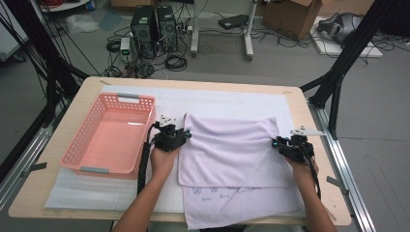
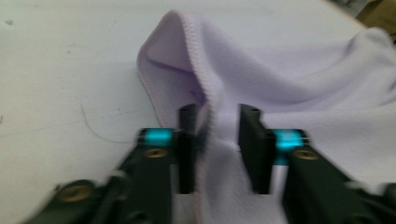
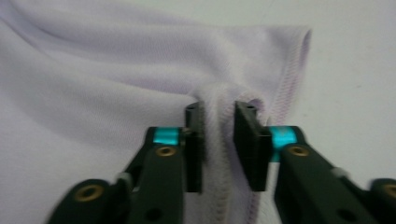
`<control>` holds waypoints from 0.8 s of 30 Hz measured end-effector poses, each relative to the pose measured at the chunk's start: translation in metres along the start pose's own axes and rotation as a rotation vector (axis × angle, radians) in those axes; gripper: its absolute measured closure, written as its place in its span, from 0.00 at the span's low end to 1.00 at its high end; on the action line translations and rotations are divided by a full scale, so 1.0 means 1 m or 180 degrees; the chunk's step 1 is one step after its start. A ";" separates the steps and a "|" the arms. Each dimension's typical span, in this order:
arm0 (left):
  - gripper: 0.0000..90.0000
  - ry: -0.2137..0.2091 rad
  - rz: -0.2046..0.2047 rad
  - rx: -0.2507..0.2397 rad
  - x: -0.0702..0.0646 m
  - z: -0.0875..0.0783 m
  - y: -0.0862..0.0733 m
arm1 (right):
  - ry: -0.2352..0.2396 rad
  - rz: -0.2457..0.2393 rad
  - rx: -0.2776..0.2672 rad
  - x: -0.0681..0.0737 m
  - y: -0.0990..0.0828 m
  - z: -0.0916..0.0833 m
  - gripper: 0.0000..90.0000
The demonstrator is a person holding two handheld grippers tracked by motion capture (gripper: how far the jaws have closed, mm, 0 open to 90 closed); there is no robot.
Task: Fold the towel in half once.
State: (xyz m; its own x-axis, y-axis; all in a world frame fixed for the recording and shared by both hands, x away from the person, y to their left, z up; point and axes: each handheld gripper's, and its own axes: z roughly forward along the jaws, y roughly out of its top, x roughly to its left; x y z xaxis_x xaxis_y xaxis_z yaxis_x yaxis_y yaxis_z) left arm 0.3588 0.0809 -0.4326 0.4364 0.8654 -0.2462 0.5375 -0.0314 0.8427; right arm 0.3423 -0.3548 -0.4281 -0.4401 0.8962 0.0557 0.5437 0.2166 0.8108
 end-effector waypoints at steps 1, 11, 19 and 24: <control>0.56 -0.0024 0.0028 0.0018 -0.001 -0.004 -0.001 | 0.0020 0.0002 -0.0069 -0.001 -0.001 -0.008 0.69; 0.48 -0.0309 0.0210 0.0021 -0.012 -0.042 -0.040 | 0.0071 -0.0007 0.0017 -0.005 -0.042 -0.053 0.64; 0.48 -0.0413 0.0220 0.0251 -0.023 -0.069 -0.068 | 0.0039 0.0103 -0.0035 0.012 -0.065 -0.085 0.60; 0.50 -0.0446 0.0272 0.0336 -0.034 -0.089 -0.083 | -0.0044 0.0102 0.0045 0.023 -0.084 -0.103 0.60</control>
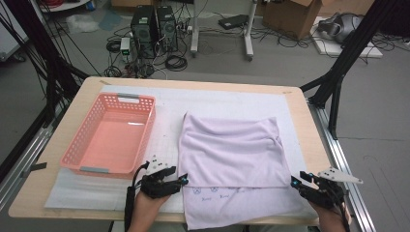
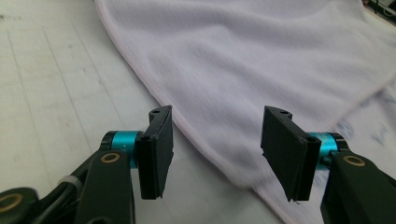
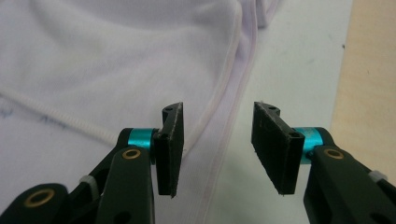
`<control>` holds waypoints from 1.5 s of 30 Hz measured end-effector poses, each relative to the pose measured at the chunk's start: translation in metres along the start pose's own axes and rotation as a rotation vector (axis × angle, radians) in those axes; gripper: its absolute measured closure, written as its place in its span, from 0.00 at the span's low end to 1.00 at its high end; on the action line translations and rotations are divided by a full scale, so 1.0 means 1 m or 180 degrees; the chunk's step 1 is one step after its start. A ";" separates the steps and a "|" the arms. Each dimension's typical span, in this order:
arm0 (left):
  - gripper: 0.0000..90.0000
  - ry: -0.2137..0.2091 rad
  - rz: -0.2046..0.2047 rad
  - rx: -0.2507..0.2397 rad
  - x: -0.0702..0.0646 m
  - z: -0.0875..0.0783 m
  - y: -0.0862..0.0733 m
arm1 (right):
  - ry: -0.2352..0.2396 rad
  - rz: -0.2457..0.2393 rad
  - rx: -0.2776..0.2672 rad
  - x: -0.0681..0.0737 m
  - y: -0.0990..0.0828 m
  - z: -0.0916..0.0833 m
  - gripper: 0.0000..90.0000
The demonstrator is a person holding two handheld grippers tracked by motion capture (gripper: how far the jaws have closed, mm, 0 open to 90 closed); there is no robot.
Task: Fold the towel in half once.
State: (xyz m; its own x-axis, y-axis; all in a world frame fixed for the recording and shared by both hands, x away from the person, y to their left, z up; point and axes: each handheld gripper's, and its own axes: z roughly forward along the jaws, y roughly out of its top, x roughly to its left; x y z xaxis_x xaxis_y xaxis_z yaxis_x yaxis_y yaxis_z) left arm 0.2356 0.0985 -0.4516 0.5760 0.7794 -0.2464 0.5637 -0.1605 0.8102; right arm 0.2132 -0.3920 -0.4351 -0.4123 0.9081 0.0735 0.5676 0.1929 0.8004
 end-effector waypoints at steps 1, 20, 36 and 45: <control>0.51 -0.0013 -0.0018 0.0016 -0.002 -0.002 -0.002 | -0.0039 -0.0008 0.0027 0.002 -0.004 -0.004 0.60; 0.98 0.0307 0.0285 0.0153 -0.027 -0.020 -0.019 | 0.0146 -0.0017 0.0360 0.031 -0.033 -0.024 0.96; 0.54 0.0201 -0.0025 -0.0216 -0.002 -0.029 -0.015 | -0.0084 -0.0038 0.0141 0.056 -0.028 -0.037 0.81; 0.54 0.0189 0.0026 -0.0106 0.001 -0.011 -0.004 | -0.0037 -0.0023 0.0190 0.055 -0.013 0.001 0.73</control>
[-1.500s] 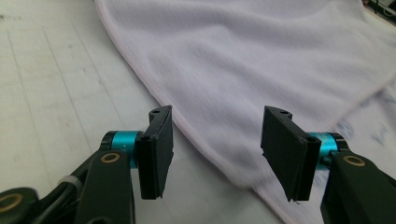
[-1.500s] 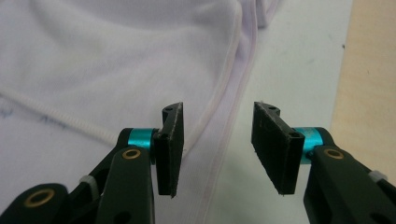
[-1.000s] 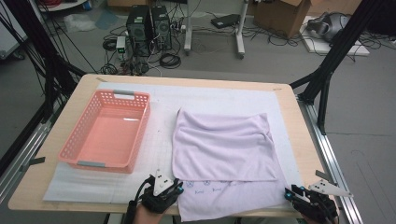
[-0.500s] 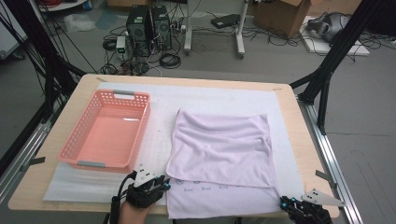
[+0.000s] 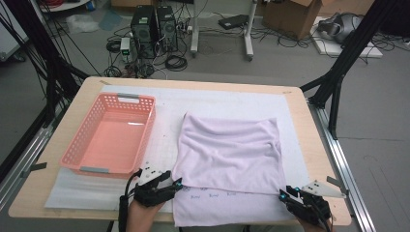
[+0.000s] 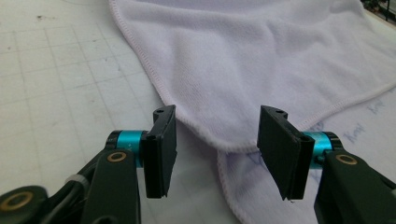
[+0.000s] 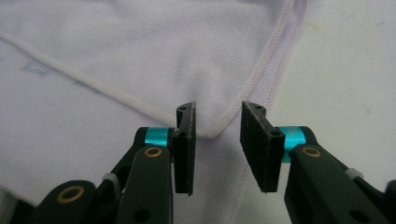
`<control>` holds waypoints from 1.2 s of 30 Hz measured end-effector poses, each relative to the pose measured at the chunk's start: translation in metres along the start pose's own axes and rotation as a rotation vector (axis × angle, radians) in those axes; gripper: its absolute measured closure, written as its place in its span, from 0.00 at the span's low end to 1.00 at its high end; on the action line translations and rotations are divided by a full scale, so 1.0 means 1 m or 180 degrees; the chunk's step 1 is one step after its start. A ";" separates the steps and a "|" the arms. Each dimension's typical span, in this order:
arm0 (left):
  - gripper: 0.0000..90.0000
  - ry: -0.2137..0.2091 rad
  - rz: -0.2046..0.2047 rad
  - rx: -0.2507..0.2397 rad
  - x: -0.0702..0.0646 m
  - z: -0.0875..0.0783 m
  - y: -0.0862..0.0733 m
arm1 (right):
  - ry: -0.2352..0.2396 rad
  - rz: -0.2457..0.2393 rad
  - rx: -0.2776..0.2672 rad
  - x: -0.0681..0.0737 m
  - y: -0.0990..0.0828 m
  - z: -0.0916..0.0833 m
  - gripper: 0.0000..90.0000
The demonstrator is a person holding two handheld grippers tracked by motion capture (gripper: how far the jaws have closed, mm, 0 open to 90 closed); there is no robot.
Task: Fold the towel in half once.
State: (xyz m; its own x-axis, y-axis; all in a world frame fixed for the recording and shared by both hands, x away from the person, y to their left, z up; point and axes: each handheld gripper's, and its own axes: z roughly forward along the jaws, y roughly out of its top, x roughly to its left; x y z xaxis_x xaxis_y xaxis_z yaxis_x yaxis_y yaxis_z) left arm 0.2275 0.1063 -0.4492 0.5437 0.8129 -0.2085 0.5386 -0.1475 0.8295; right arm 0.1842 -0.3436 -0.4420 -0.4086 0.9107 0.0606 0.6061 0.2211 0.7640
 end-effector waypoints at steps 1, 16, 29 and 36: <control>0.56 0.0035 -0.0033 0.0050 0.001 0.003 0.002 | -0.0015 -0.0039 -0.0036 0.000 0.001 0.004 0.73; 0.92 -0.0051 0.0247 -0.0163 -0.010 -0.012 0.005 | 0.0003 -0.0172 -0.0199 0.001 0.002 -0.007 1.00; 0.94 -0.0248 0.0231 -0.0161 -0.027 -0.025 -0.004 | 0.0140 0.0102 -0.0175 -0.001 0.000 -0.006 0.69; 0.95 -0.0267 0.0196 -0.0116 -0.025 -0.024 -0.008 | 0.0185 -0.0093 0.0026 0.005 0.004 0.012 0.97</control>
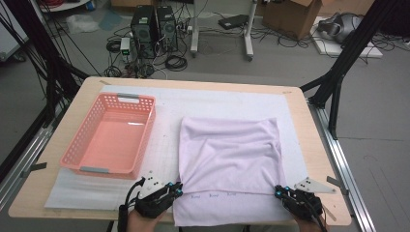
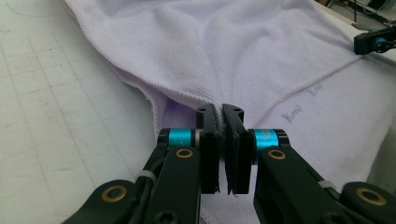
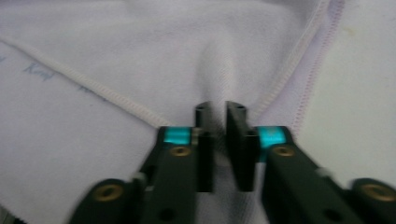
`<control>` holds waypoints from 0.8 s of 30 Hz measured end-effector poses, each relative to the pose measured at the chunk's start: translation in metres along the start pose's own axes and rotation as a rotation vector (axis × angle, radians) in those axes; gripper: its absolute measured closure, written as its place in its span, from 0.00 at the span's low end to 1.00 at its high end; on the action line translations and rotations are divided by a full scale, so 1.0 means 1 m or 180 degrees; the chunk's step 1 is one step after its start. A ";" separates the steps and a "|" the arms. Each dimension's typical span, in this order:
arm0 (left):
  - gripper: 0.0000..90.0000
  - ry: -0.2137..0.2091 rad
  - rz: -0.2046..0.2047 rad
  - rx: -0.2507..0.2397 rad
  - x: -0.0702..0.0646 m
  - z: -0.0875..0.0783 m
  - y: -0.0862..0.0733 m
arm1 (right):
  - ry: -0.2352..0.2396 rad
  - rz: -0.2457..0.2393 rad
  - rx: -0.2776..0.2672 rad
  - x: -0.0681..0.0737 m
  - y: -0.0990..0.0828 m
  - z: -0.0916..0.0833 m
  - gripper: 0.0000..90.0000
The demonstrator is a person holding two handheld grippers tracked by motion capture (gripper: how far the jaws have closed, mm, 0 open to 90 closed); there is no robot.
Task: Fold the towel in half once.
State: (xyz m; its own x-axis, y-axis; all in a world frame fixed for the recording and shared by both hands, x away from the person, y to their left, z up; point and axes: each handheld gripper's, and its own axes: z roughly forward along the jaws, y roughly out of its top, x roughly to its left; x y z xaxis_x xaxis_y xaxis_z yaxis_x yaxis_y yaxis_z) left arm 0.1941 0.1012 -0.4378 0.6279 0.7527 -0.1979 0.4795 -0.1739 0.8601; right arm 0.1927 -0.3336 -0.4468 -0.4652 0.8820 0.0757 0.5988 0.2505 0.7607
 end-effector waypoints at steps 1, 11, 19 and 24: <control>0.95 0.0015 -0.0017 -0.0002 0.000 0.000 0.000 | 0.0003 -0.0023 -0.0004 0.000 0.000 0.000 0.98; 0.95 -0.0159 -0.0055 -0.0093 -0.006 -0.018 -0.005 | 0.0063 0.0083 -0.0296 0.000 -0.008 -0.038 0.98; 0.95 -0.0314 0.0002 -0.0015 -0.017 -0.025 -0.018 | 0.0167 0.0119 -0.0155 0.000 -0.025 -0.055 0.98; 0.86 -0.0404 -0.0080 -0.0074 -0.014 -0.025 -0.020 | 0.0120 0.0128 0.0012 0.000 -0.027 -0.049 0.95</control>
State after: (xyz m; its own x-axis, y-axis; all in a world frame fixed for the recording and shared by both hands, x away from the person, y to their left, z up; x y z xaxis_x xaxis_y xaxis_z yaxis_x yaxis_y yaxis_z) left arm 0.1604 0.1102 -0.4403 0.6892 0.6698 -0.2763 0.4827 -0.1400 0.8645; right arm 0.1446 -0.3600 -0.4363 -0.4649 0.8757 0.1304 0.6199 0.2168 0.7542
